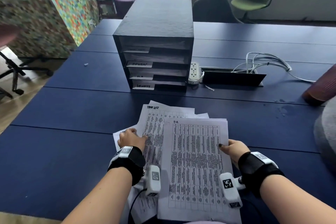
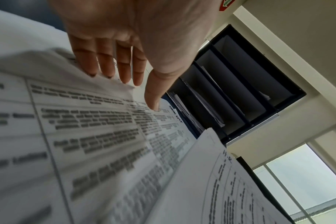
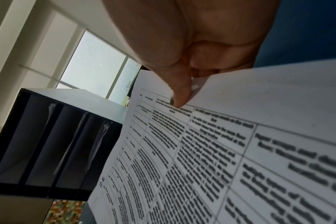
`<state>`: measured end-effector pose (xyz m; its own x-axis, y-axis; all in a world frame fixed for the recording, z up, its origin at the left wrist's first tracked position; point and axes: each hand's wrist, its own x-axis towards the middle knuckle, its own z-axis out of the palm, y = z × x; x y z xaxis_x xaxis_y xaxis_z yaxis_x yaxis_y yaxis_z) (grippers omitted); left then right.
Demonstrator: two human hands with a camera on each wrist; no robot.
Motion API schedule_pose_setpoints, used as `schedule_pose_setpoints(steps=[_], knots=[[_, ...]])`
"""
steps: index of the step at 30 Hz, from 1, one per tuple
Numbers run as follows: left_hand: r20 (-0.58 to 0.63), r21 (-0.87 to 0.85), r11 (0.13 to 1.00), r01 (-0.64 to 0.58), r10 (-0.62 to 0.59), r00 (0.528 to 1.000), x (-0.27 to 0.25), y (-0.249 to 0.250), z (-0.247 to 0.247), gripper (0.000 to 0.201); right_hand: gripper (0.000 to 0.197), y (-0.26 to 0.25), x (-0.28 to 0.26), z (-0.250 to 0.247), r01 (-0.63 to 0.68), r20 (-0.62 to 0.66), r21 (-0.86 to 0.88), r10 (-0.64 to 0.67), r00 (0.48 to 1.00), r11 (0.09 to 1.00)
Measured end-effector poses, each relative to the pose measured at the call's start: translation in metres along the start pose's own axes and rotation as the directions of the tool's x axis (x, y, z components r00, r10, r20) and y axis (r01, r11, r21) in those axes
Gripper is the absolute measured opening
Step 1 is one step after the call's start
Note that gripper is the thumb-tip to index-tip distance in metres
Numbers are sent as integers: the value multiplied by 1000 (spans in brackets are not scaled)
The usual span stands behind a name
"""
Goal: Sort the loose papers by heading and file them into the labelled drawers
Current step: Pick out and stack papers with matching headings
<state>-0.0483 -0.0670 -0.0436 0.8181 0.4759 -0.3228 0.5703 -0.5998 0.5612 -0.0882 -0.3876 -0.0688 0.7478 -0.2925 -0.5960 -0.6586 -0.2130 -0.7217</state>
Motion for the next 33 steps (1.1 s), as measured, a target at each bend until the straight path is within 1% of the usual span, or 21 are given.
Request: schedule_pose_setpoints(steps=[2, 3, 6, 7, 10, 12, 13, 14, 17, 19, 21, 23, 25, 26, 27, 28, 29, 30, 31, 32, 33], knots=[[44, -50, 999, 4, -1, 999, 2, 0, 1, 44, 12, 1, 0, -1, -16, 15, 30, 15, 1000, 999], [76, -72, 997, 5, 1, 997, 3, -1, 3, 39, 8, 1, 1, -1, -20, 20, 46, 19, 1000, 999], [143, -96, 995, -17, 31, 989, 5, -6, 11, 14, 14, 0, 1, -2, -36, 26, 117, 34, 999, 992], [159, -84, 996, -33, 46, 986, 2, -6, 13, 12, 14, -2, 1, -2, -40, 26, 131, 37, 999, 991], [180, 51, 993, -107, 96, 979, -9, 0, 16, 10, 12, -6, -1, -2, -47, 38, 177, 41, 998, 983], [220, 128, 975, -180, 149, 964, -16, 4, 15, 13, 12, -9, -3, -3, -43, 50, 196, 34, 998, 980], [256, 146, 969, -199, 158, 954, -18, 5, 15, 10, 12, -12, -5, -4, -36, 63, 216, 23, 998, 976], [289, 138, 968, -208, 162, 943, -21, 6, 14, 7, 13, -15, -6, -5, -28, 78, 239, 9, 997, 971], [364, 20, 987, -158, 140, 921, -24, 6, 13, 18, 16, -22, -7, -8, 17, 111, 274, -49, 993, 962], [405, -35, 987, -155, 156, 901, -25, 7, 12, 21, 16, -27, -9, -9, 59, 120, 265, -93, 988, 963], [462, -34, 979, -199, 192, 866, -25, 6, 13, 20, 16, -30, -9, -10, 100, 102, 227, -126, 987, 969], [497, -42, 969, -243, 232, 836, -27, 7, 10, 15, 16, -29, -9, -10, 149, 78, 146, -161, 984, 978], [526, -29, 946, -324, 290, 799, -27, 9, 7, 12, 16, -23, -5, -9, 186, 62, 39, -188, 980, 982], [518, 5, 925, -379, 322, 792, -24, 9, 5, 10, 15, -21, -3, -9, 187, 56, -13, -186, 981, 982], [473, 28, 911, -410, 349, 809, -20, 9, 2, 7, 12, -18, 0, -10, 182, 43, -59, -180, 983, 981], [391, 63, 913, -403, 349, 851, -13, 6, 1, 12, 8, -19, -1, -11, 175, 19, -111, -174, 985, 978], [276, 106, 927, -360, 320, 906, -5, 3, -1, 17, 6, -20, -1, -13, 168, -6, -156, -171, 985, 973], [154, 157, 947, -281, 258, 954, 1, -2, -3, 21, 8, -21, -1, -15, 156, -26, -192, -164, 986, 969], [63, 197, 960, -200, 191, 980, 6, -6, -5, 26, 10, -21, -1, -17, 150, -35, -216, -161, 986, 965], [14, 206, 970, -128, 128, 992, 9, -10, -7, 30, 11, -21, 0, -18, 144, -37, -233, -156, 987, 962], [7, 173, 982, -81, 81, 997, 12, -13, -8, 35, 13, -21, 2, -19, 142, -37, -241, -155, 987, 960]])
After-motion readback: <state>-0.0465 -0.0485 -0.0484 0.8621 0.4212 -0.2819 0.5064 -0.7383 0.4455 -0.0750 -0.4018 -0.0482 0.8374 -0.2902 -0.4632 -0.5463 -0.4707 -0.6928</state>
